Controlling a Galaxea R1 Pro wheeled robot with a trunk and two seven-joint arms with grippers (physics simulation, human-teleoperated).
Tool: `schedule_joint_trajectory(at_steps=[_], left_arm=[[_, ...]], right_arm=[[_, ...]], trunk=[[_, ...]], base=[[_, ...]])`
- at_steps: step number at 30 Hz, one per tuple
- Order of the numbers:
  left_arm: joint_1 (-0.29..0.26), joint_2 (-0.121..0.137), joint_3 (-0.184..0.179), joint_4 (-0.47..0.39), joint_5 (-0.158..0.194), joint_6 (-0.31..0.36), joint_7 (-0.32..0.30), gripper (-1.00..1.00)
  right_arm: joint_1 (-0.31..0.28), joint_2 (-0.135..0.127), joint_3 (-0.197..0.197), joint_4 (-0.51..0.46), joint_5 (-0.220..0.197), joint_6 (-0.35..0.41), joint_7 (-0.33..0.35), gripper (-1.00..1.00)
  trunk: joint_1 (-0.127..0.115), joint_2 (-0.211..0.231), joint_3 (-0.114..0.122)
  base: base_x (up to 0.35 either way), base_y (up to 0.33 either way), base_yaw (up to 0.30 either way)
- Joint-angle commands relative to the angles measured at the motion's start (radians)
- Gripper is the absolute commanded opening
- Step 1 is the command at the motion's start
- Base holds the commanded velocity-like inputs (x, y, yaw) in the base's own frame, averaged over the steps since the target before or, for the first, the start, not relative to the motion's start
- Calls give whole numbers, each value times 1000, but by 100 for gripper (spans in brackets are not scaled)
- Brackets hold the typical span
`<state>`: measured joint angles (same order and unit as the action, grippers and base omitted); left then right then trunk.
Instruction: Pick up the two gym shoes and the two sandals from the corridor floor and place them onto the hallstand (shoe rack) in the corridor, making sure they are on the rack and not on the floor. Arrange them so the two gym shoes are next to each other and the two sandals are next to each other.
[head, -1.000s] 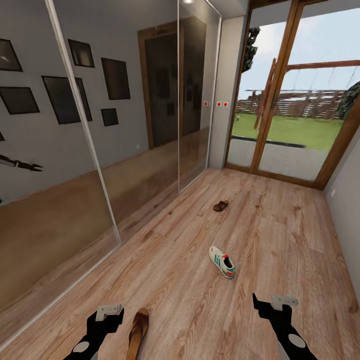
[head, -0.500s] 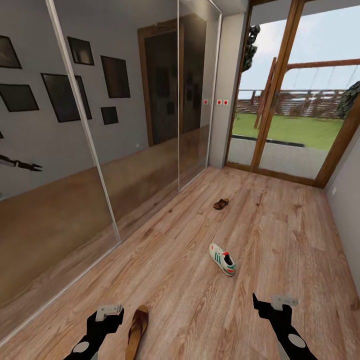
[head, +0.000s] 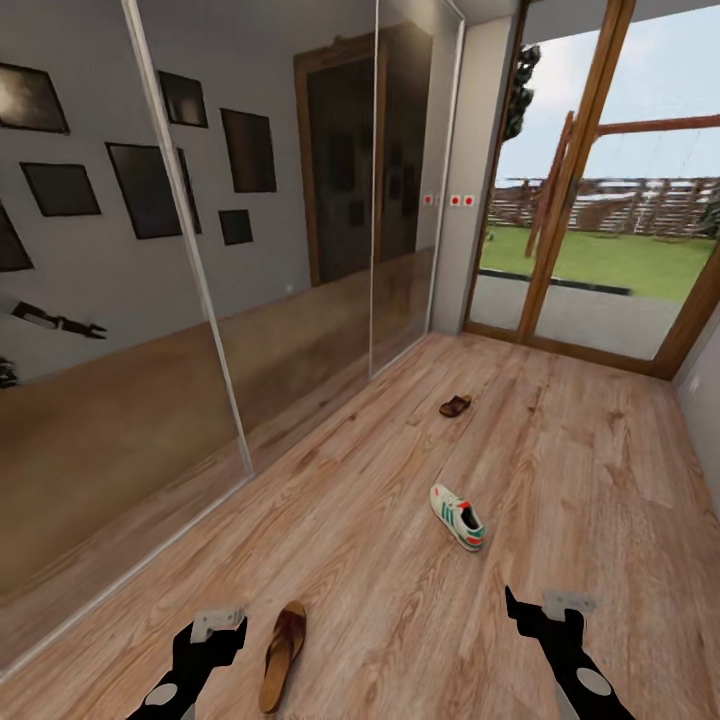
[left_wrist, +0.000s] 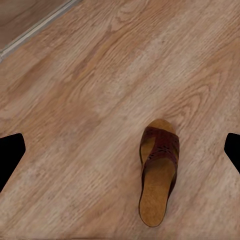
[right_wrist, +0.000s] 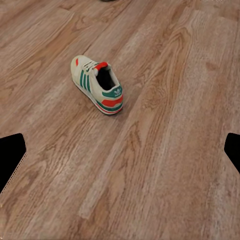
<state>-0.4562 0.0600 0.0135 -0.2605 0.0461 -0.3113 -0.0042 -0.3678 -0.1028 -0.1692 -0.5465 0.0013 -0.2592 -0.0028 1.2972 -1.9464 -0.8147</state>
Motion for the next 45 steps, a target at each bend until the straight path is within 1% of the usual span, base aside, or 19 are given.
schedule_joint_trajectory(at_steps=[1,6,11,45], left_arm=[[-1,0,0,1,5,-3,0,100],[-1,0,0,1,5,-3,0,100],[-1,0,0,1,6,-3,0,100],[-1,0,0,1,6,-3,0,100]], right_arm=[[0,0,-1,0,0,-3,0,100],[0,0,-1,0,0,-3,0,100],[0,0,-1,0,0,-3,0,100],[0,0,-1,0,0,-5,0,100]], trunk=[[4,-8,-4],[23,-43,-20],[42,-78,-35],[172,-316,-142]], base=[[0,0,259],[0,0,245],[0,0,70],[0,0,3]])
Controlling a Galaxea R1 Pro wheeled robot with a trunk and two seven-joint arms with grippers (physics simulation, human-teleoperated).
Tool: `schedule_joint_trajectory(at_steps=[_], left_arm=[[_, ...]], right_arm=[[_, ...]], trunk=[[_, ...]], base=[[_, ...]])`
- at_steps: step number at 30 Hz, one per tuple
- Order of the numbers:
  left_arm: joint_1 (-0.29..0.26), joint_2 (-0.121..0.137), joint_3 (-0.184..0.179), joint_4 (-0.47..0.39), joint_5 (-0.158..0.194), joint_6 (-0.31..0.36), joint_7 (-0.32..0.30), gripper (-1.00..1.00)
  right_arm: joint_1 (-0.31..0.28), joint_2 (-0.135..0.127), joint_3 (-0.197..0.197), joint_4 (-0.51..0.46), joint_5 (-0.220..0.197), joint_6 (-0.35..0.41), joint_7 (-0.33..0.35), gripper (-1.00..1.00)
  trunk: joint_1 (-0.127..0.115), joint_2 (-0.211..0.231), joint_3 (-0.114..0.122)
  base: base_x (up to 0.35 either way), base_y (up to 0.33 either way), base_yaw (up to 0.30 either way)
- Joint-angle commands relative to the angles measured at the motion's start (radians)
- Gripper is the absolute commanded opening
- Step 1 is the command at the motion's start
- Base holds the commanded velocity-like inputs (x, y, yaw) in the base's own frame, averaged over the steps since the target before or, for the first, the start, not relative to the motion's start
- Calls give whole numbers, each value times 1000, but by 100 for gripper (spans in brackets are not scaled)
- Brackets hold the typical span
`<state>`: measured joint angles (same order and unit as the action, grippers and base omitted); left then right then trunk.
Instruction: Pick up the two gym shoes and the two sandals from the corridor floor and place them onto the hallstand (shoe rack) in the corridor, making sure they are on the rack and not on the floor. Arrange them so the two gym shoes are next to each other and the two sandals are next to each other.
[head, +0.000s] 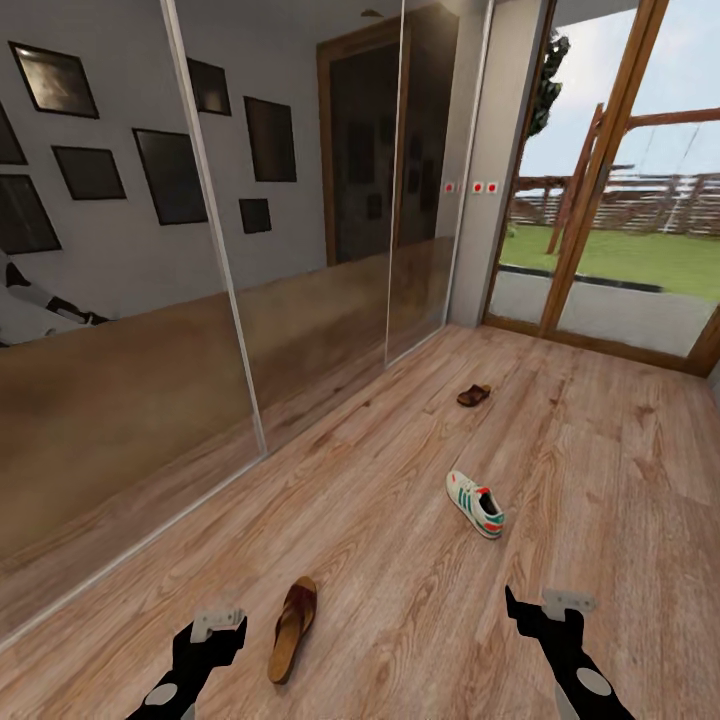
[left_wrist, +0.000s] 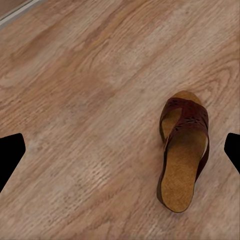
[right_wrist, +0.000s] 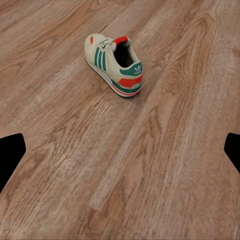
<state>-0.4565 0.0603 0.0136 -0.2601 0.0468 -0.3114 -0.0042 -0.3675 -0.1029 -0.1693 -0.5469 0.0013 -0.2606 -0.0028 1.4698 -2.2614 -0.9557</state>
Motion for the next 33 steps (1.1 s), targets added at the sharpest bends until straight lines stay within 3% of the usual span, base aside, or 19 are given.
schedule_joint_trajectory(at_steps=[1,18,19,23,24,29,33], left_arm=[[-1,0,0,1,5,-3,0,100],[-2,-1,-1,0,5,4,0,100],[-14,-4,-2,-7,-1,13,3,100],[-34,-5,-3,-11,-4,18,6,100],[-63,-7,-4,-12,-7,31,8,100],[-91,-9,-8,-13,-9,64,8,100],[-102,-9,-12,-12,-10,83,7,100]], right_arm=[[-1,0,-1,1,0,-3,0,100],[-1,-4,-2,-37,1,2,1,100],[-3,-6,-2,-146,2,19,-1,100],[-4,-7,-3,-257,2,91,-2,100],[-5,-7,-4,-351,1,219,-1,100],[-5,-7,-5,-410,0,358,2,100],[-4,-8,-3,-423,-1,414,4,100]], trunk=[[4,-8,-4],[69,-127,-57],[73,-134,-60],[88,-162,-73],[92,-169,-76],[111,-204,-92],[126,-232,-104]], base=[[0,0,0],[0,0,0],[0,0,0],[0,0,0],[0,0,0],[0,0,0],[0,0,0]])
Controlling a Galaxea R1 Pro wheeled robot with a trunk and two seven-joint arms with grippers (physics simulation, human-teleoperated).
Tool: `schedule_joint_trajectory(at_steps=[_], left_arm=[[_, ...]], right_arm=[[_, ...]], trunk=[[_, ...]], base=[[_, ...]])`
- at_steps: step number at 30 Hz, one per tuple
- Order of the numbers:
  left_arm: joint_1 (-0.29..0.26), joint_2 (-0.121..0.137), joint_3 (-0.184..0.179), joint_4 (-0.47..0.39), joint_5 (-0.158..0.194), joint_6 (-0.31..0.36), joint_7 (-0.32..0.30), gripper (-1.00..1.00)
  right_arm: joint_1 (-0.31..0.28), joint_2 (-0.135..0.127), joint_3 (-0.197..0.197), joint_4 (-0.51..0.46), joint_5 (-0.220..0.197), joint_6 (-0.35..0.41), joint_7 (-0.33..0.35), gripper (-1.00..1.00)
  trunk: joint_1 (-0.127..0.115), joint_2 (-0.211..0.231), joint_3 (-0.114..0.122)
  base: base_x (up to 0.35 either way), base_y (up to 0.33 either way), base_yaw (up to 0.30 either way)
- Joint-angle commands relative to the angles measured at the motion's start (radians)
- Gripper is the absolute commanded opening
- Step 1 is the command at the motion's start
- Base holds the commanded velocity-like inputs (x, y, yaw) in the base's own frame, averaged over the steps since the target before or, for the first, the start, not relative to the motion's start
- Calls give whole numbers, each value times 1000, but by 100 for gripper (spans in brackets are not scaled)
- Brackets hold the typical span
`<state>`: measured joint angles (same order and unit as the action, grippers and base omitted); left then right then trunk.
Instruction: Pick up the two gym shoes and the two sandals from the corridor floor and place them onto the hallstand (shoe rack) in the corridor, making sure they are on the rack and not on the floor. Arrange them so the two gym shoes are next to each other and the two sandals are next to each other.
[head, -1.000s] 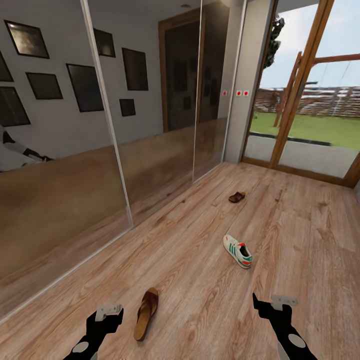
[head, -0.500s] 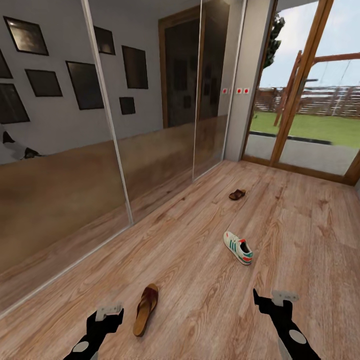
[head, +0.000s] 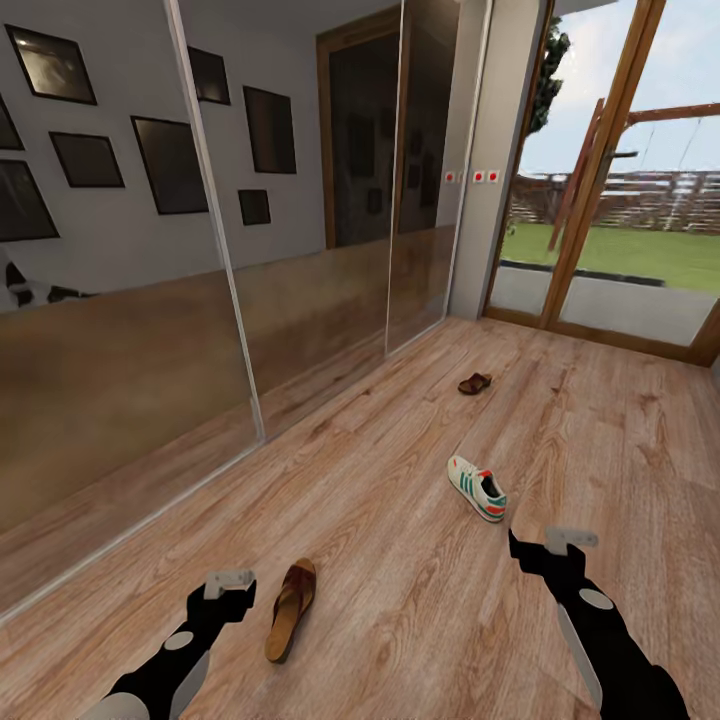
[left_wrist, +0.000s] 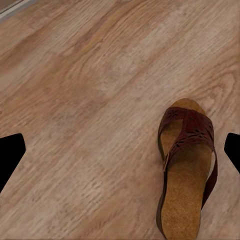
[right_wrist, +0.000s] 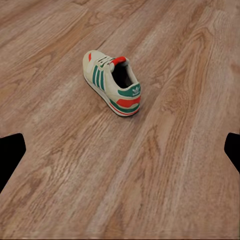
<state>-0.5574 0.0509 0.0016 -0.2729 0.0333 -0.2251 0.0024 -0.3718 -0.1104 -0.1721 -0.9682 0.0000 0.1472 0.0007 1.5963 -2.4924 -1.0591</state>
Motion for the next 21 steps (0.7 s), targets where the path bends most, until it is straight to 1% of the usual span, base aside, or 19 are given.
schedule_joint_trajectory(at_steps=[1,7,10,13,15,17,21], left_arm=[[-2,0,-1,1,3,-1,0,100],[-6,13,-16,-2,-50,9,2,100],[-6,28,-17,-1,-74,13,3,100],[-5,41,-17,-1,-87,15,2,100],[-5,45,-17,0,-91,15,-1,100],[-6,44,-16,-1,-93,16,-4,100],[-8,19,-16,-2,-91,15,-6,100]], right_arm=[[0,0,0,0,1,9,0,100],[0,0,1,12,1,-2,-1,100],[0,0,1,12,1,-4,-2,100],[1,0,2,12,1,-5,-2,100],[1,0,2,11,1,-5,-3,100],[1,-1,1,13,2,-6,-4,100],[1,-1,1,14,2,-5,-4,100]], trunk=[[4,-8,-4],[6,-9,-27],[8,-10,-39],[9,-10,-50],[10,-11,-58],[11,-11,-66],[13,-12,-81]], base=[[0,0,0],[0,0,0],[0,0,0],[0,0,0],[0,0,0],[0,0,-15],[0,0,-149]])
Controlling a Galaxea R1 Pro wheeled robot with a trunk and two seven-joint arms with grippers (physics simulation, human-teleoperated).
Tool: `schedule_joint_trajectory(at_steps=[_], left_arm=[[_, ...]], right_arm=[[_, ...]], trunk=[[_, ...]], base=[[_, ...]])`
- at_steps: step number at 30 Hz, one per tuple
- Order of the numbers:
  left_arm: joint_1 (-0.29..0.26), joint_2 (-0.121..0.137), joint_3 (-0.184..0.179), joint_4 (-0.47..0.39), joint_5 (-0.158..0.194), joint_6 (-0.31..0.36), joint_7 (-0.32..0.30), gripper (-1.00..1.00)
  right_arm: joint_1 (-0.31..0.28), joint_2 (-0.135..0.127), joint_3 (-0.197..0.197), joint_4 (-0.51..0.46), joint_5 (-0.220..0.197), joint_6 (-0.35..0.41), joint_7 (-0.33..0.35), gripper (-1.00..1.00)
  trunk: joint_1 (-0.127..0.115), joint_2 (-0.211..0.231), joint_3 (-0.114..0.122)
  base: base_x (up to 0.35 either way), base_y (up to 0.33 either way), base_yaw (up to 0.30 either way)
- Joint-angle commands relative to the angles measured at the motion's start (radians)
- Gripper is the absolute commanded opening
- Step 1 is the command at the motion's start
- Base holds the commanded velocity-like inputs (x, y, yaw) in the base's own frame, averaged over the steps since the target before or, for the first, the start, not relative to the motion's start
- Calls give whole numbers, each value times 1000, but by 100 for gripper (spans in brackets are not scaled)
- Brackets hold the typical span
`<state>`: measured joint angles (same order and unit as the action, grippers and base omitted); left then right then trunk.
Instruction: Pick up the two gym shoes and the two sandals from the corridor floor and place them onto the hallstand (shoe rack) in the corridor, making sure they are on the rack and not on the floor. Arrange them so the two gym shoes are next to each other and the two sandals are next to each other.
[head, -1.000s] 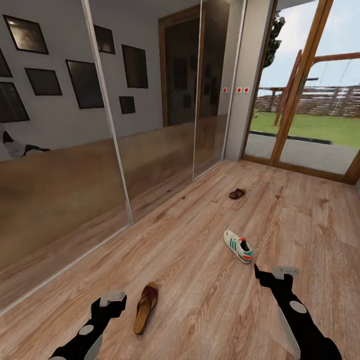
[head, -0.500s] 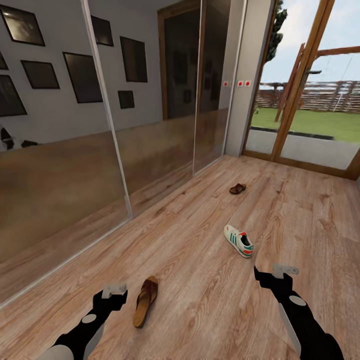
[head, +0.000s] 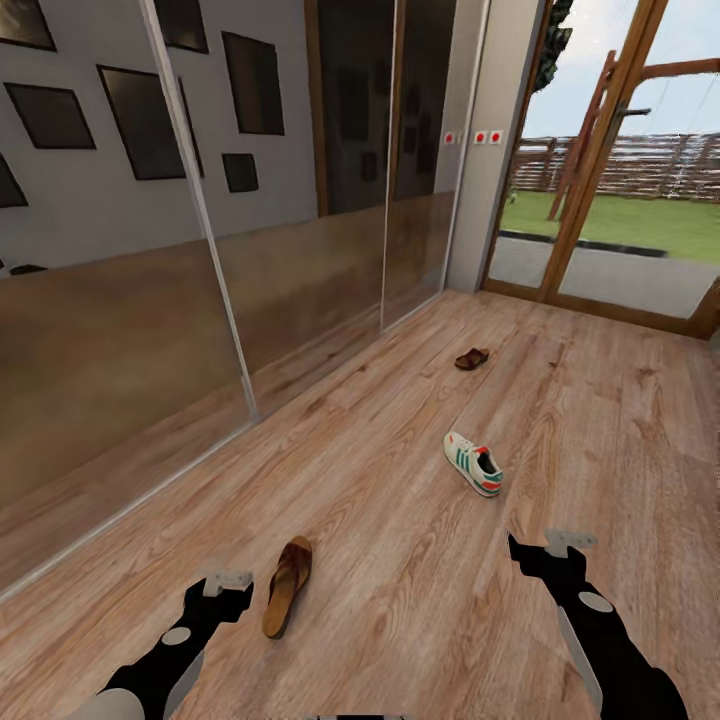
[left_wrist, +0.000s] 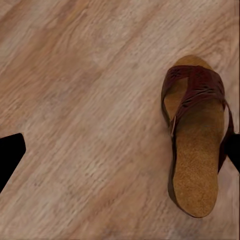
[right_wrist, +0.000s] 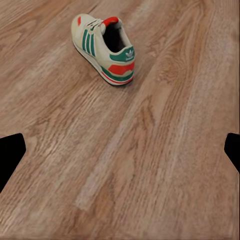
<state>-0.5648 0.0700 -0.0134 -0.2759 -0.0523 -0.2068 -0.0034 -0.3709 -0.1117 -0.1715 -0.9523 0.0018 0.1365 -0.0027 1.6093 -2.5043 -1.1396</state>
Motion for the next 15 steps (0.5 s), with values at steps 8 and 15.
schedule_joint_trajectory(at_steps=[8,15], left_arm=[[0,-39,7,1,-3,-10,-1,100],[1,-40,6,1,-3,-16,-2,100]], right_arm=[[0,0,0,1,0,6,0,100],[0,1,1,3,0,5,0,100]], trunk=[[3,-2,-32],[6,-4,-55]], base=[[0,0,-268],[0,0,-296]])
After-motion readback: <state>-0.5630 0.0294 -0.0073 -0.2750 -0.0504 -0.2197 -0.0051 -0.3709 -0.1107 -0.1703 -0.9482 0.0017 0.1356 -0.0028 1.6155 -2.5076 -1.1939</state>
